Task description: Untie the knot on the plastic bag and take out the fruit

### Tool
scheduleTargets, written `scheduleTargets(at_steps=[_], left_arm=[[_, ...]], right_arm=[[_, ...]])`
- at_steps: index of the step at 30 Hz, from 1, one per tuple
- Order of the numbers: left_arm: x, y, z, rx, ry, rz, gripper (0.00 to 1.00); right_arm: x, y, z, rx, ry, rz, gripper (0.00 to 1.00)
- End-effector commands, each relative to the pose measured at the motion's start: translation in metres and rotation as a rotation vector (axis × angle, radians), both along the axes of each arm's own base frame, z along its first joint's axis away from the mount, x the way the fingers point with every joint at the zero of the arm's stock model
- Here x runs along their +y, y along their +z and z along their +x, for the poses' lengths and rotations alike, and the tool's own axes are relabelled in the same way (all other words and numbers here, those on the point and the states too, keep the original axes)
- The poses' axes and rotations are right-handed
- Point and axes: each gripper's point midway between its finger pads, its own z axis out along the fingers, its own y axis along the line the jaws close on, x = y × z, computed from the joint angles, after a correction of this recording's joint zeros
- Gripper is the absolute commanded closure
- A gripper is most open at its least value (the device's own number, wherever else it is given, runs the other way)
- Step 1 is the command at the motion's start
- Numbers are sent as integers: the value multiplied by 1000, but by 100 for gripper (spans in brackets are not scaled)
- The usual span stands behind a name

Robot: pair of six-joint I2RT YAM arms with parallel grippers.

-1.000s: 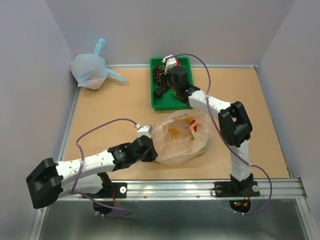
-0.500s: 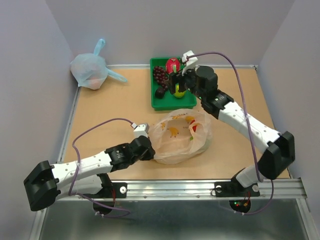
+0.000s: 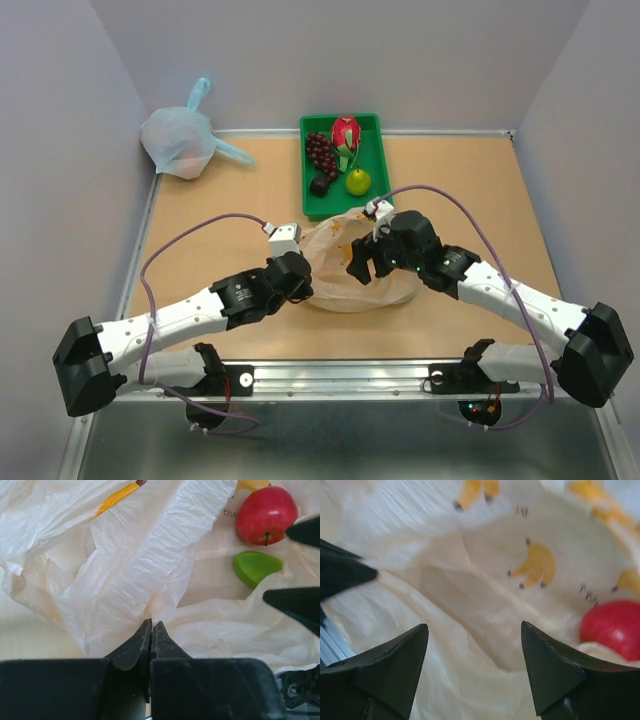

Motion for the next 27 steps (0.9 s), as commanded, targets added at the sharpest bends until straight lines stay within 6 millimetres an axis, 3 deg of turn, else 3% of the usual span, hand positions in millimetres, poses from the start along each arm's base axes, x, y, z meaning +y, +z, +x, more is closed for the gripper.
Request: scheduleTargets(at_steps=[1,5,8,11,13,19,25,27], left_arm=[[10,14,10,-51,33,79,91],[27,42,17,-104,90,117,92],[40,86,22,-175,141,86,92],[51,111,19,-210,160,48,92],[53,116,16,-215,153,23,92],[31,81,5,-133,57,-5,92],[11,13,-11,3,-22,-2,92],[5,0,-14,33,-32,-19,92]], right_arm=[[-15,-23,-20,128,-92,24,21],[-41,-34,-13,117,-261,12,21],[-66,-27,1,60,-433,14,19],[-74,-30,3,54,-481,2,18],[-77,-42,0,88,-499,-18,18],[-80,-87,-23,245,-533,-29,19],[-84,-129,-41,354,-525,-97,22],[-85,-135,-43,365,-528,-108,25]])
